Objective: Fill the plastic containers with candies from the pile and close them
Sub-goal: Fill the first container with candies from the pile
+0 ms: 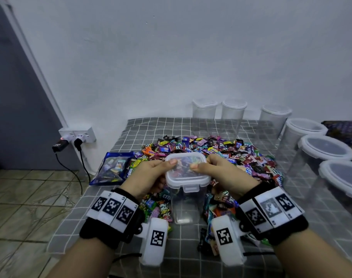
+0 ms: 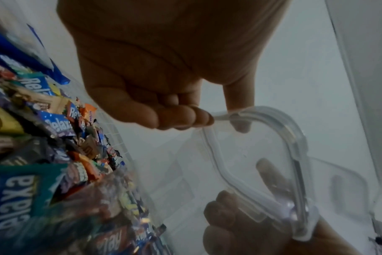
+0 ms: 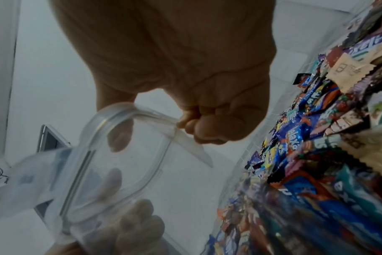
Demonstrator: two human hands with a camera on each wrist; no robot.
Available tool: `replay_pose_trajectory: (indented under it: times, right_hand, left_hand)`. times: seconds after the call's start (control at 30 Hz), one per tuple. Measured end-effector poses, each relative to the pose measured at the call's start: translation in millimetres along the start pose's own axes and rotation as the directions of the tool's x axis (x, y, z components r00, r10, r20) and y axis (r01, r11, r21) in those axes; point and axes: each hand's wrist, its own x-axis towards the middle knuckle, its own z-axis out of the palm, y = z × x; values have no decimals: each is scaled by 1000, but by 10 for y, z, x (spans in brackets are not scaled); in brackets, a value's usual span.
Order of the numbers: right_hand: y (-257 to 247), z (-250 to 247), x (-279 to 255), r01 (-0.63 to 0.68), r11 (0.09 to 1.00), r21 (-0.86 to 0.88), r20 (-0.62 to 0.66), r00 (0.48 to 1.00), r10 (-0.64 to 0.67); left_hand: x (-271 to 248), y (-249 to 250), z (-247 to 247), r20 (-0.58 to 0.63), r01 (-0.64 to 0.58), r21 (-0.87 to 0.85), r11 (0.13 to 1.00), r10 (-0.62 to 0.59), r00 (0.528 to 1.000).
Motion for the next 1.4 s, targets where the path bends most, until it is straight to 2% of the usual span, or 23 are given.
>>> replay_pose_trajectory:
  times: [0.1, 0.2, 0.4, 0.5, 0.63, 0.73, 0.83, 0.87, 0.9, 0.97, 1.0, 1.07, 1.17, 1.23, 1.3, 1.4]
  right_hand:
    - [0, 13, -7, 7, 1000, 22, -4, 1000, -6]
    - [-4, -12, -10, 74, 997, 8, -74, 995, -73]
    - [55, 21, -86, 121, 992, 17, -88, 989, -119]
    - [131, 10, -109, 106, 994, -6, -26, 994, -106]
    - [212, -37, -143, 90, 996, -11, 149, 985, -87]
    - [239, -20, -155, 143, 988, 57, 217, 964, -152]
    - [293, 24, -129, 195, 981, -20, 256, 949, -184]
    - [315, 31, -117, 213, 976, -50, 248, 949, -194]
    - [327, 25, -107, 219, 973, -73, 234, 952, -197]
    - [330, 14, -95, 228, 967, -109, 219, 955, -201]
    - [322, 16, -93, 240, 962, -128, 223, 952, -208]
    - [323, 16, -95, 249, 958, -142, 221, 951, -214]
    - [334, 15, -97, 248, 959, -134, 191, 956, -221]
    - [331, 22, -101, 238, 959, -151, 193, 959, -207]
    - [314, 21, -107, 233, 963, -136, 200, 958, -204]
    - [313, 13, -119, 202, 972, -116, 197, 964, -177]
  left_hand:
    - [34, -15, 13, 19, 18, -47, 999, -17, 1000]
    - [51, -22, 11, 47, 30, -93, 995, -26, 999]
    - [48, -37, 10, 77, 47, -124, 991, -38, 996]
    - [57, -32, 16, 49, 50, -164, 985, -43, 998]
    - [72, -19, -2, 61, 57, -184, 981, -47, 997]
    - [65, -9, -20, 44, 28, -87, 996, -24, 999]
    - [56, 33, -65, -42, -83, 32, 996, 84, 996]
    - [49, 64, -87, -36, -125, 61, 990, 128, 991]
    - [35, 95, -108, 13, -168, 104, 980, 168, 986]
    - [-17, 165, -135, 195, -245, 220, 944, 204, 959]
    - [-44, 211, -138, 278, -269, 268, 925, 193, 941]
    - [-66, 285, -139, 359, -286, 377, 881, 145, 922]
    - [-69, 361, -119, 342, -322, 611, 723, 126, 931]
    - [-72, 376, -102, 319, -333, 666, 667, 148, 936]
    - [-74, 392, -92, 294, -331, 654, 680, 176, 940]
    - [-73, 429, -124, 247, -308, 592, 745, 196, 949]
